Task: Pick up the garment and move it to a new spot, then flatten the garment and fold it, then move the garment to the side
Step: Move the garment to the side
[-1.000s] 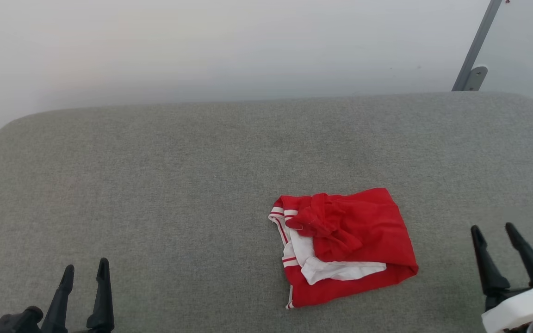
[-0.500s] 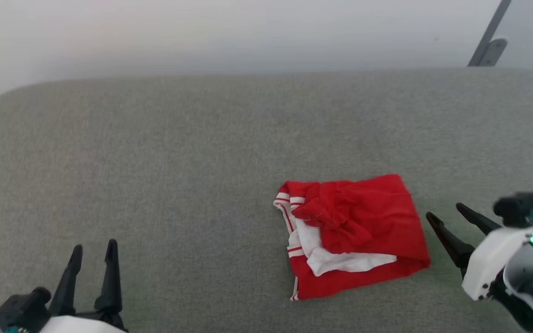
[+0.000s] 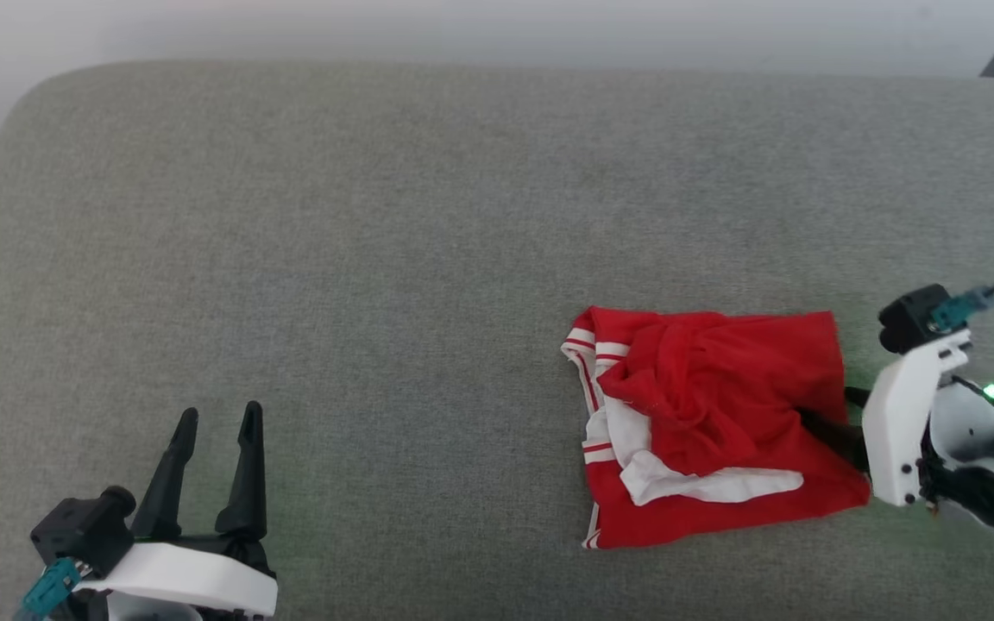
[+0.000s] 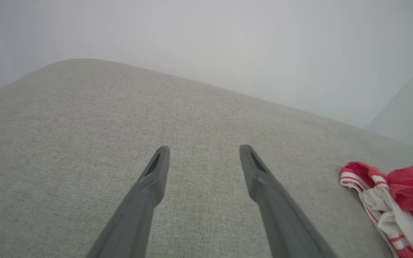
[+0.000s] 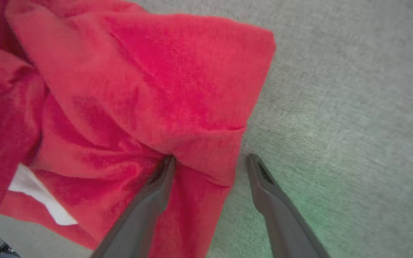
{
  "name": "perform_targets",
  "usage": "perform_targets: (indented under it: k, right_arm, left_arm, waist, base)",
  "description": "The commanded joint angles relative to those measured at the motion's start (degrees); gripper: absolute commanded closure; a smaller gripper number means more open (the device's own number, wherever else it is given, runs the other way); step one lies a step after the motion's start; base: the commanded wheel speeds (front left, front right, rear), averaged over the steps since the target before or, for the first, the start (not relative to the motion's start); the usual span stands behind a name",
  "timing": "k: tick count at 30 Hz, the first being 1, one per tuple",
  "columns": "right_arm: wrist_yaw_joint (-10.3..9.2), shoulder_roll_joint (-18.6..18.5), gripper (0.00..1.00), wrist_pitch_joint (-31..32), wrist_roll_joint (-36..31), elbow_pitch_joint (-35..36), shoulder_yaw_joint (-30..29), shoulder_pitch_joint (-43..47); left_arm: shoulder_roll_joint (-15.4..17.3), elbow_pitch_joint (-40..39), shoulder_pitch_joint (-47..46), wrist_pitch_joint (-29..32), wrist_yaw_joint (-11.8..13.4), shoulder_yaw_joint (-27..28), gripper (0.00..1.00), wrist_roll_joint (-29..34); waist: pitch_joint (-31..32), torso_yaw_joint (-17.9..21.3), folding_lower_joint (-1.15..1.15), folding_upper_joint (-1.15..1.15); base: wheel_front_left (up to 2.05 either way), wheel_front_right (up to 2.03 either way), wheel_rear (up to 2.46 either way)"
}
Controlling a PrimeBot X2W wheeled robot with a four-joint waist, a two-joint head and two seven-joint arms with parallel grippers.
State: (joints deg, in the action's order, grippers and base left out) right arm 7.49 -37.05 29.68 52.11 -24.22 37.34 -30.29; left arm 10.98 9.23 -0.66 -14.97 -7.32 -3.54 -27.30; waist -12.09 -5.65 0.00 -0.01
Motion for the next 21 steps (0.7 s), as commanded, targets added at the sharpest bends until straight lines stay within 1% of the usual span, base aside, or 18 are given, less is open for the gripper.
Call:
perform_targets:
  k: [1, 6, 8, 9, 10, 12, 16, 21]
  right_arm:
    - [0.0, 0.52, 0.0, 1.01, 0.24, -0.42, 0.88, -0.52]
    - [0.0, 3.2, 0.0, 8.47, 4.37, -3.91, 4.72, -2.17]
    - [0.0, 3.41, 0.0, 10.22, 5.33, -4.04, 6.24, -2.56]
    - [0.01, 3.44, 0.76, 10.52, 5.98, -3.76, 6.69, -2.67]
    - [0.01, 3.28, 1.0, 10.72, 6.41, -3.38, 7.17, -2.88]
    - [-0.01, 2.11, 1.0, 10.32, 7.18, -2.78, 7.26, -3.36]
    - [-0.14, -0.67, 1.0, 7.84, 8.68, -1.2, 5.56, -4.53]
    - [-0.18, -5.23, 1.0, 5.46, 9.02, 0.0, 3.54, -5.85]
  left_arm:
    - [0.07, 0.12, -0.82, -0.28, -0.18, -0.1, 0.0, -0.08]
    - [0.01, 0.79, -2.32, -0.28, -0.18, -1.76, 0.0, -0.56]
    - [0.06, 0.96, -2.99, -0.29, -0.18, -2.46, 0.0, -0.97]
    - [0.1, 1.07, -3.22, -0.28, -0.18, -2.8, 0.0, -1.06]
    - [0.11, 1.18, -3.47, -0.29, -0.18, -3.13, 0.0, -1.31]
    - [0.25, 1.38, -4.06, -0.28, -0.18, -3.29, 0.0, -1.66]
    - [0.65, 1.36, -5.32, -0.29, -0.18, -3.73, 0.0, -2.13]
    - [1.35, 0.71, -6.9, -0.28, -0.18, -4.79, 0.0, -1.95]
  waist:
    - [-0.74, -0.7, 0.0, 0.01]
    - [-1.99, -1.8, 0.0, 0.01]
    - [-2.29, -2.25, 0.0, 0.01]
    - [-2.42, -2.4, 0.0, 0.01]
    - [-2.51, -2.5, 0.0, 0.01]
    - [-2.7, -2.61, 0.0, 0.01]
    - [-2.94, -2.31, 0.0, 0.01]
    - [-3.19, -0.93, 0.0, 0.01]
  base:
    - [0.0, 0.0, 0.0]
    - [0.0, 0.0, 0.0]
    - [0.0, 0.0, 0.0]
    - [0.0, 0.0, 0.0]
    - [0.0, 0.0, 0.0]
    - [0.0, 0.0, 0.0]
    - [0.0, 0.0, 0.0]
    - [0.0, 0.0, 0.0]
